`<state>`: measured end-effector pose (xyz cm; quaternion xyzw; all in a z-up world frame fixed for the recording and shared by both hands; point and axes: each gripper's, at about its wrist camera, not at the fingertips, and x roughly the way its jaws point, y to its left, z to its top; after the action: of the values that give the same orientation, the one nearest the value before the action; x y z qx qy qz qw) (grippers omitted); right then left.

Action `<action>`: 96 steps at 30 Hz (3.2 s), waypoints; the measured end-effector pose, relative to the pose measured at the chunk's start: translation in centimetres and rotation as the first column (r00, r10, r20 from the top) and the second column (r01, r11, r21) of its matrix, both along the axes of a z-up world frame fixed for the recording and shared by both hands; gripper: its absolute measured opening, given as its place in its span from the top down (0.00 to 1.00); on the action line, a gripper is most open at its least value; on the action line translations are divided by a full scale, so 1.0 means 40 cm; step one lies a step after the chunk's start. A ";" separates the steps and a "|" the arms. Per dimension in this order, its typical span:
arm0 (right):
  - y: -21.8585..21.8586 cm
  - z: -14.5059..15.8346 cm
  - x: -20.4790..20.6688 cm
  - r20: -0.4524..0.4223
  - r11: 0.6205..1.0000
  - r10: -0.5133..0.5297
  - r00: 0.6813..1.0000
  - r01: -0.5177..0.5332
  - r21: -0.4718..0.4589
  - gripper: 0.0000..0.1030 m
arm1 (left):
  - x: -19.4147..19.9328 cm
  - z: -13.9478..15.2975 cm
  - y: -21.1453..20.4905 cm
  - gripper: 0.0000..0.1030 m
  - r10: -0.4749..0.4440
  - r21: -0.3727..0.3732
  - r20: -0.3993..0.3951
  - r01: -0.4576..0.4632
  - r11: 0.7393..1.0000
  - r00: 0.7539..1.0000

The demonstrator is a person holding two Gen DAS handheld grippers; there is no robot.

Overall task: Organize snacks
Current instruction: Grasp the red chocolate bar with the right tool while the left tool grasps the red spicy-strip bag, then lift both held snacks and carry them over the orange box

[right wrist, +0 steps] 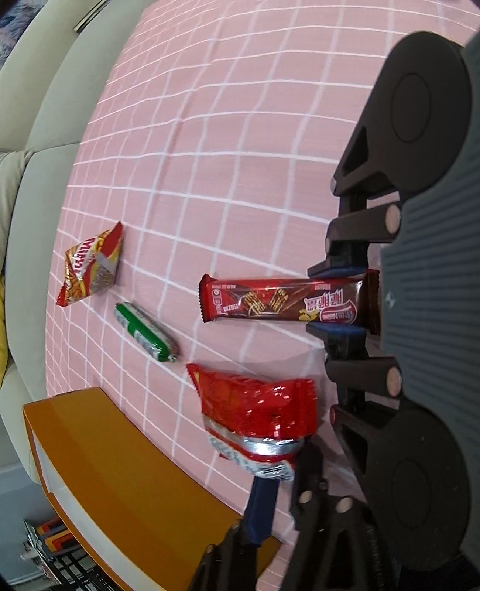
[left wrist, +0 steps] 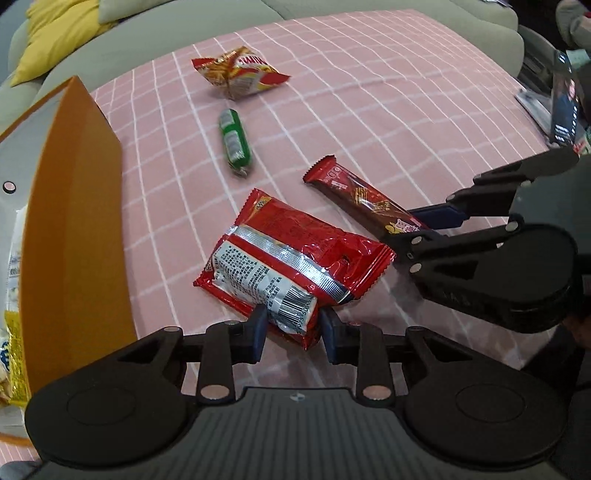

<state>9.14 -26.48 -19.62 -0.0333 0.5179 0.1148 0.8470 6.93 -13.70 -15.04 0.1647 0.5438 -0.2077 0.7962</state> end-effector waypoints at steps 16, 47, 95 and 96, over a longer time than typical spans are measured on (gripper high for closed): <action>-0.005 0.027 -0.024 0.059 0.999 0.003 0.998 -0.006 0.050 0.62 | 0.050 0.055 0.087 0.14 0.430 -0.208 -0.115 -0.445 0.871 0.896; 0.036 -0.022 0.033 0.118 0.999 0.034 0.992 -0.030 -0.033 0.65 | 0.128 -0.060 0.011 0.18 0.553 -0.036 -0.121 -0.561 0.827 0.824; 0.205 0.338 -0.029 0.260 0.983 0.119 0.958 -0.150 0.103 0.80 | 0.046 0.336 0.277 0.20 0.411 -0.222 0.098 -0.382 0.897 0.906; 0.218 0.345 -0.027 0.265 0.982 0.130 0.955 -0.161 0.100 0.80 | 0.048 0.343 0.290 0.20 0.411 -0.219 0.104 -0.382 0.898 0.906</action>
<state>8.07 -17.76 -5.83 -0.0349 0.3917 0.2026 0.8968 8.85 -2.09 -1.33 -0.0132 0.4826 -0.0800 0.8721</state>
